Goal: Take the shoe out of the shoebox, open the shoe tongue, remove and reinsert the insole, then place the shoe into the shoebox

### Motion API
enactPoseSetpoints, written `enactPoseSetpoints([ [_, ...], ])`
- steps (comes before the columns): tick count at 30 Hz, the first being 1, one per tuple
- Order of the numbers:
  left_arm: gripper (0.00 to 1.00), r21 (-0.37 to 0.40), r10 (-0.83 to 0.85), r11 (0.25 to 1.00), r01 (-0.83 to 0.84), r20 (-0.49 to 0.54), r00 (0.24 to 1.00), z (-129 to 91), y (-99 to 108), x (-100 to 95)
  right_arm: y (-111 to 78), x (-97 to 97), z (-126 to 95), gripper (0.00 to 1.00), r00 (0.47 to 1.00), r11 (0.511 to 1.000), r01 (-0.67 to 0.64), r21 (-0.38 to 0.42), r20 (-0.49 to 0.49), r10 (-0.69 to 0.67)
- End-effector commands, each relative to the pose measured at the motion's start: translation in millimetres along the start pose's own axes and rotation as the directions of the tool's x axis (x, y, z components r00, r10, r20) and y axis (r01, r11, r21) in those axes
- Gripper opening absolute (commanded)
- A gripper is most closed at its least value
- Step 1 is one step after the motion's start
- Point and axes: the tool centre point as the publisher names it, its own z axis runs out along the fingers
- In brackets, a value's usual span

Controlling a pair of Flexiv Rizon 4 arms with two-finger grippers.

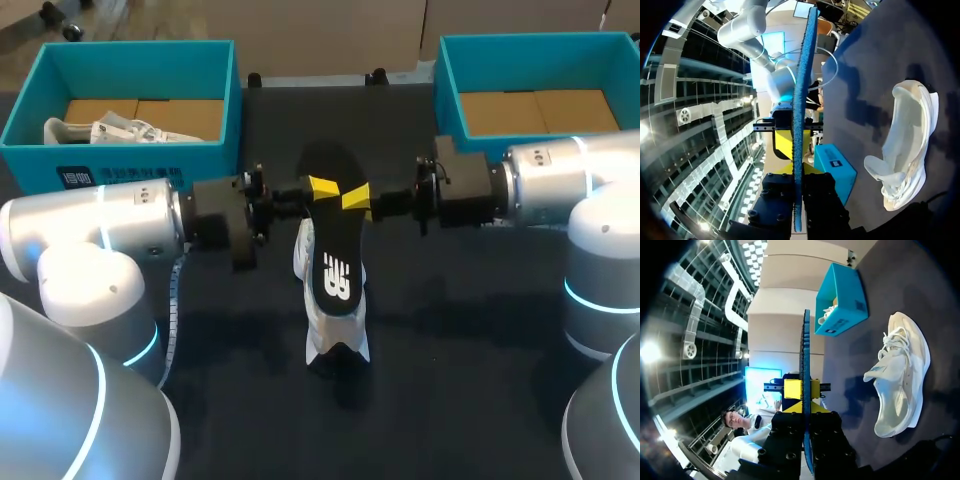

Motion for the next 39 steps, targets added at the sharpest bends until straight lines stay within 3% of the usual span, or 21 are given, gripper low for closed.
enactPoseSetpoints([
  [1,0.00,-0.007,-0.001,1.000,0.001,0.001,1.000,1.8,-1.4,1.5,0.4,0.3,2.3,0.00,1.000,1.000,-0.002,-0.003,0.003,0.002],
  [6,0.00,0.002,-0.015,1.000,0.015,0.001,1.000,3.1,-2.2,3.3,-0.3,1.0,1.7,0.00,1.000,1.000,0.005,-0.007,0.004,-0.005],
  [7,0.00,0.002,-0.020,1.000,0.020,0.001,1.000,3.2,-2.3,3.4,-1.5,0.1,0.5,0.32,1.000,1.000,0.004,-0.012,0.007,-0.003],
  [8,0.00,0.003,-0.021,1.000,0.021,0.001,1.000,3.2,-2.5,3.6,-3.0,-1.8,-1.5,1.00,1.000,1.000,0.004,-0.027,0.011,-0.003],
  [16,0.00,0.025,-0.080,0.997,0.080,-0.002,0.997,0.6,-6.6,1.4,-19.9,-23.1,-26.9,1.00,0.996,0.997,0.000,-0.080,0.087,0.007],
  [23,0.00,0.046,-0.156,0.986,0.157,-0.026,0.987,-3.2,-11.9,5.3,-25.1,-30.2,-49.4,1.00,0.981,0.991,0.092,-0.095,0.177,-0.074],
  [34,0.00,0.070,-0.244,0.967,0.247,-0.043,0.969,-4.7,-15.2,6.6,-24.1,-37.0,-69.9,1.00,0.914,0.953,0.302,0.003,0.282,-0.291],
  [37,0.00,0.070,-0.244,0.967,0.247,-0.043,0.969,-4.7,-15.2,6.6,-24.2,-36.1,-76.5,1.00,0.880,0.926,0.375,0.044,0.297,-0.370],
  [39,0.00,0.070,-0.244,0.967,0.247,-0.043,0.969,-4.7,-15.2,6.6,-23.7,-32.5,-78.0,1.00,0.832,0.882,0.459,0.108,0.295,-0.470],
])
